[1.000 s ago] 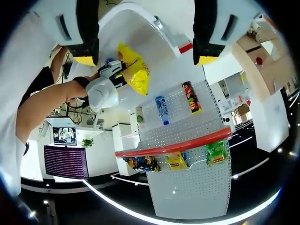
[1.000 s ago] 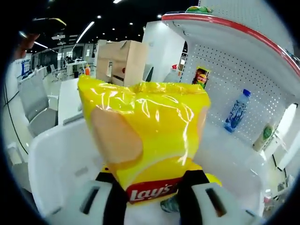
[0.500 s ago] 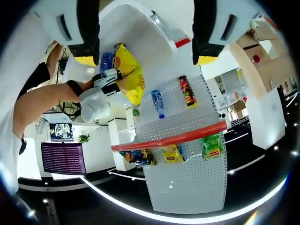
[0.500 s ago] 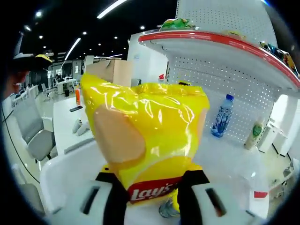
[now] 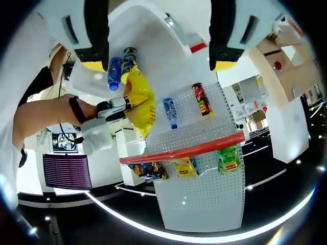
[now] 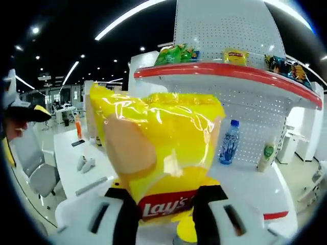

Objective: Place the items from the shopping basket onto the snack and drink counter

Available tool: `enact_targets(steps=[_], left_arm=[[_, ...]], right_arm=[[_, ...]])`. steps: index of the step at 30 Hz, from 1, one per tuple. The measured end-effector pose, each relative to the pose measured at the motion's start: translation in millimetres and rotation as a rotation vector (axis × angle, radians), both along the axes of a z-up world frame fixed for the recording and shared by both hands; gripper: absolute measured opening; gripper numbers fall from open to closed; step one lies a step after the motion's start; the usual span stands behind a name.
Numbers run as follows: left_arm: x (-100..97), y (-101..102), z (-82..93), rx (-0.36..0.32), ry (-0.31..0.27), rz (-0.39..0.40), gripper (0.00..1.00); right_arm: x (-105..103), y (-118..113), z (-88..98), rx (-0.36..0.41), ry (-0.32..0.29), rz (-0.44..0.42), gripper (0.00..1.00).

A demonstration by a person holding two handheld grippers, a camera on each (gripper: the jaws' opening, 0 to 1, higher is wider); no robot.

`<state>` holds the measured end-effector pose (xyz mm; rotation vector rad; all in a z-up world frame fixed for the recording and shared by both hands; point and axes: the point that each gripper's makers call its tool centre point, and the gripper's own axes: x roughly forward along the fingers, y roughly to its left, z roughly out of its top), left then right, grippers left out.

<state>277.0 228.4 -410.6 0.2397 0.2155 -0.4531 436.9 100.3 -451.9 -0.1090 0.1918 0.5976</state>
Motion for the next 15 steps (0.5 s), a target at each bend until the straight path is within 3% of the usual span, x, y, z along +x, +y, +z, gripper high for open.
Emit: enact_targets(steps=[4,6,7,9,15], left_arm=[[-0.6,-1,3.0,0.003,-0.007,0.000,0.81],[-0.7,-3,6.6,-0.003,-0.019,-0.003,0.81],[-1.4,-8,13.7,-0.027,-0.046,-0.024,0.81],[-2.2,-9,17.0,-0.037,-0.045,-0.022,0.81],[-1.1,-9,20.1,-0.020,-0.058,-0.016,0.80]], right_arm=[[3,-9,26.1,0.073,-0.025,-0.025,0.40],[4,-13,43.1,0.157,-0.042,-0.040,0.40],[4,-16,48.0,0.140,-0.052,-0.041,0.40],[4,-19,59.6,0.124,-0.091,-0.053,0.40],[7,-29,90.3,0.173,-0.132,-0.080,0.39]])
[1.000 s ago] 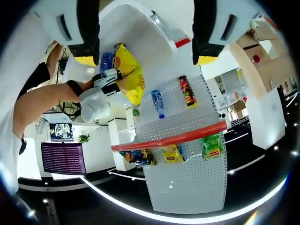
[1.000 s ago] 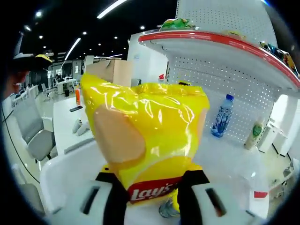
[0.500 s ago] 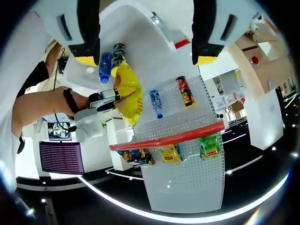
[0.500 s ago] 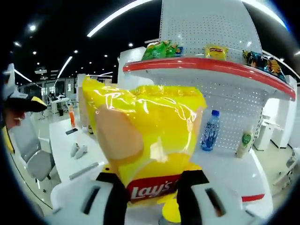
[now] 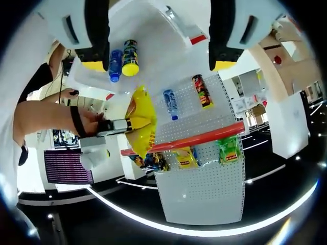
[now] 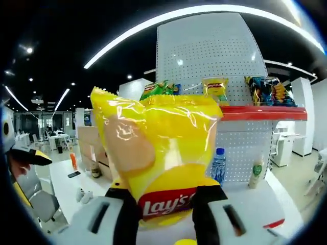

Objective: Place the items from the shopping basket onto the snack and drink counter

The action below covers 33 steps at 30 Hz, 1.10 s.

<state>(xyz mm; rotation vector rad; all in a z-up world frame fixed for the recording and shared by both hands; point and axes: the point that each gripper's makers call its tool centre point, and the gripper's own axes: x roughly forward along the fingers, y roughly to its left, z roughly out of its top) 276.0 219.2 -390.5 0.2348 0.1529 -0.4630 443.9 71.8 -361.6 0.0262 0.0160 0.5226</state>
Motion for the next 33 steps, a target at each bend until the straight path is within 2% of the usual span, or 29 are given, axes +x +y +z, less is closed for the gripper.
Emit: enact_targets(steps=[6,9,15,21,28,33], left_arm=[[-3.8,2,0.8,-0.004,-0.008,0.007,0.79],[-6.6,1,7.6,-0.009,-0.026,0.010,0.79],[-7.8,1,17.0,-0.014,-0.060,0.011,0.79],[-7.7,6,17.1,-0.016,-0.061,0.016,0.79],[-6.6,10,21.4,-0.042,-0.079,0.024,0.79],[-5.7,12,17.3,-0.040,-0.072,0.017,0.79]], right_arm=[[6,-9,28.2,0.016,-0.045,-0.040,0.39],[12,-17,50.8,0.034,-0.075,-0.078,0.38],[24,-26,84.4,0.047,-0.124,-0.138,0.38],[32,-30,104.5,0.028,-0.170,-0.178,0.38],[48,-36,115.9,-0.004,-0.173,-0.225,0.38],[59,-35,137.5,0.014,-0.185,-0.255,0.38]])
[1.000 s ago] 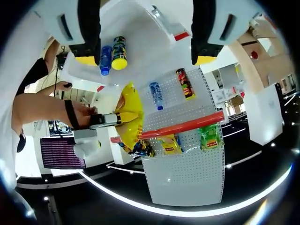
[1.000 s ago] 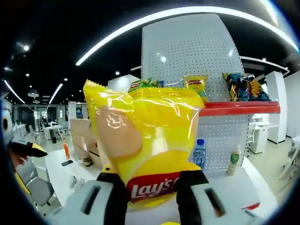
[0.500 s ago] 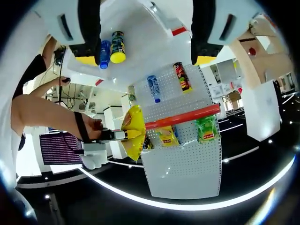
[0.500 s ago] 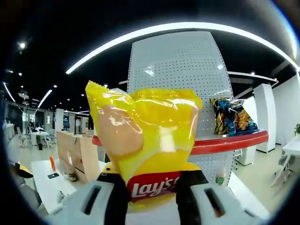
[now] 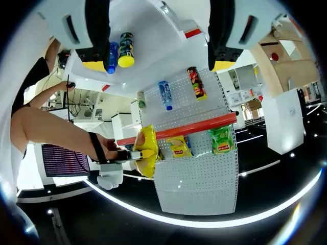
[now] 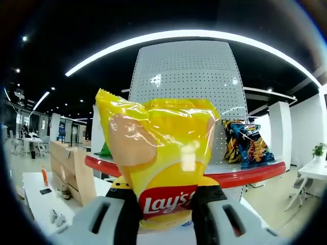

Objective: Place the items from the shopping basket onto the snack and drink counter

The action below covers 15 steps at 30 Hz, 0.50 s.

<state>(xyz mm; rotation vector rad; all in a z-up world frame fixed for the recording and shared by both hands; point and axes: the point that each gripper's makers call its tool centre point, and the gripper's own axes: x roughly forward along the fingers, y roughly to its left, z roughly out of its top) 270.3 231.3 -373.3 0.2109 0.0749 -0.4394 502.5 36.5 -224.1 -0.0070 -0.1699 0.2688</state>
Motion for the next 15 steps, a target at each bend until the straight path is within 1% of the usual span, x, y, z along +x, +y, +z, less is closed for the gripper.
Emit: enact_targets(steps=[3,4,6,9,11,13,15], left_arm=[[0.3,0,-2.2,0.001,0.006,-0.002,0.79],[0.3,0,-2.2,-0.001,0.005,-0.003,0.79],[0.4,2,-2.7,-0.007,0.003,-0.005,0.79],[1.0,6,-2.4,-0.016,-0.003,0.000,0.79],[1.9,8,-2.3,-0.019,-0.005,0.007,0.79],[4.6,14,-0.9,-0.022,-0.019,0.034,0.79],[6.0,18,0.1,-0.041,-0.018,0.041,0.79]], right_arm=[[6,0,14.9,0.000,-0.016,-0.023,0.38],[15,-1,21.9,-0.002,-0.021,-0.031,0.38],[22,-3,32.3,-0.022,-0.031,-0.052,0.39],[31,-9,46.7,0.004,-0.044,-0.083,0.39],[41,-12,53.3,0.031,-0.049,-0.097,0.39],[41,-13,53.3,0.016,-0.045,-0.113,0.39],[48,-17,56.8,0.014,-0.049,-0.127,0.39]])
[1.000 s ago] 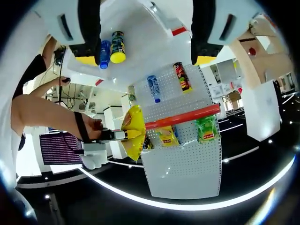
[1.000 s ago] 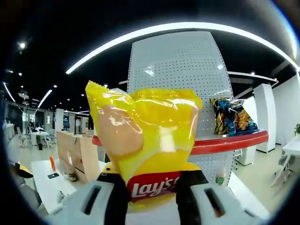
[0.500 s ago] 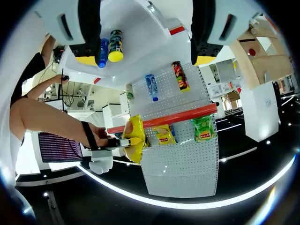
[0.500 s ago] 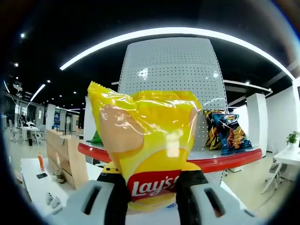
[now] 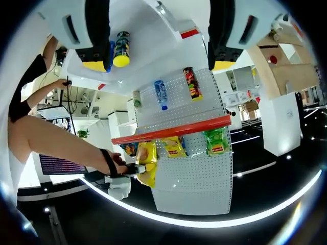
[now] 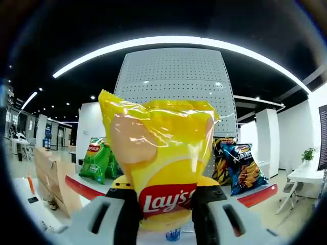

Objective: Place the items from the shopping basket onto the snack and drink counter

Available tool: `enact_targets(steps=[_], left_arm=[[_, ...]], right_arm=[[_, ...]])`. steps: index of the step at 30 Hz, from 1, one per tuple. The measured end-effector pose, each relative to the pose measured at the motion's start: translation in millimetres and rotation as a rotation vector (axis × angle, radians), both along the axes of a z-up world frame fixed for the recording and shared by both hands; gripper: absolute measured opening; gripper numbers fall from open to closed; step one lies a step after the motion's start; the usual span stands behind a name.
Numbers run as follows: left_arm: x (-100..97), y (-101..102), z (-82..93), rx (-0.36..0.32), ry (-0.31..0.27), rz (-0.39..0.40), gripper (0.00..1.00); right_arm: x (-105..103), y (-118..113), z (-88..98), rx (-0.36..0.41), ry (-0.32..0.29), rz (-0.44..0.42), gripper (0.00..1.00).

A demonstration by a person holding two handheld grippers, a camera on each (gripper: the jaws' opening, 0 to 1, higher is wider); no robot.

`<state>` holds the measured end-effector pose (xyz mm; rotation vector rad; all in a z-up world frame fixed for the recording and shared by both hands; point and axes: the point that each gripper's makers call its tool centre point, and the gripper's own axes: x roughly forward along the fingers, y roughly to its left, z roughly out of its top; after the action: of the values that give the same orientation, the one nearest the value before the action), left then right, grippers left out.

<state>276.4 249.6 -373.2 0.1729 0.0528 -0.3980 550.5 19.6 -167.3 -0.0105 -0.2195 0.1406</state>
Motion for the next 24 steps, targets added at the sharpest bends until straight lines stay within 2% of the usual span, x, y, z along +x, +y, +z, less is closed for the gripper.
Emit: enact_targets(steps=[7,12,14,18,24], left_arm=[[5.7,6,0.4,-0.015,0.003,0.012,0.79],[10.6,4,0.6,-0.023,0.006,0.011,0.79],[11.7,3,0.4,-0.018,0.008,0.008,0.79],[14.2,5,0.7,-0.028,0.005,0.021,0.79],[14.0,7,-6.2,-0.037,0.019,0.019,0.79]], right_arm=[[27,-10,10.4,-0.004,0.013,-0.048,0.39],[41,-2,18.8,-0.015,0.024,-0.056,0.39],[56,3,21.9,-0.027,0.035,-0.059,0.39],[68,8,23.9,-0.042,0.051,-0.067,0.39],[88,14,33.0,-0.064,0.066,-0.084,0.39]])
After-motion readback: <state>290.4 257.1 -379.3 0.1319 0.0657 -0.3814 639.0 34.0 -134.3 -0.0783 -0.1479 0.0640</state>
